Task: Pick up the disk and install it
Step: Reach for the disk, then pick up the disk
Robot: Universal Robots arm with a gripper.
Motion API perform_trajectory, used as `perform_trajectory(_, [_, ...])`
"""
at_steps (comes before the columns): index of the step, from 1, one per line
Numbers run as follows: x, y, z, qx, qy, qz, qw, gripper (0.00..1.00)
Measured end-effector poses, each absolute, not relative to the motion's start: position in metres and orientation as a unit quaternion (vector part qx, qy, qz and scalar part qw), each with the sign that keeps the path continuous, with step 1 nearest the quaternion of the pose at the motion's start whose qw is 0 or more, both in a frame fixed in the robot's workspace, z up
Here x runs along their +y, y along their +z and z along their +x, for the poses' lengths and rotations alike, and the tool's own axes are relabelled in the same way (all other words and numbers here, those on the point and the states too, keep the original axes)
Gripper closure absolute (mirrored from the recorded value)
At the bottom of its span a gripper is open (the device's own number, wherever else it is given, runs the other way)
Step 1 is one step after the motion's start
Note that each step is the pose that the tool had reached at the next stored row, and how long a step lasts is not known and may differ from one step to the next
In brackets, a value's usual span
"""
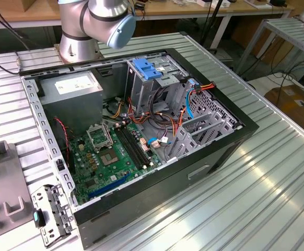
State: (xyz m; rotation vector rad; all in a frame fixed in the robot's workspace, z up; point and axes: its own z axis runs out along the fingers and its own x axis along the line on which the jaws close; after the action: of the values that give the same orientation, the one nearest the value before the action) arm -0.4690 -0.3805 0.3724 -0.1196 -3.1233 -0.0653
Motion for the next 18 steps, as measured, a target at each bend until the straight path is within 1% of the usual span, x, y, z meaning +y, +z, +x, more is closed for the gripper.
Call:
perform_trajectory(3, [-0.374,0.370,-0.475,-0.999,-0.019,-0.038,0.008,0.89])
perform_trajectory(12, [-0.374,0.367,-0.459,-0.999,-0.010,-0.039,0.008,0.89])
perform_trajectory(18, [-0.374,0.367,-0.459,-0.999,-0.009,-0.039,0.008,0.89])
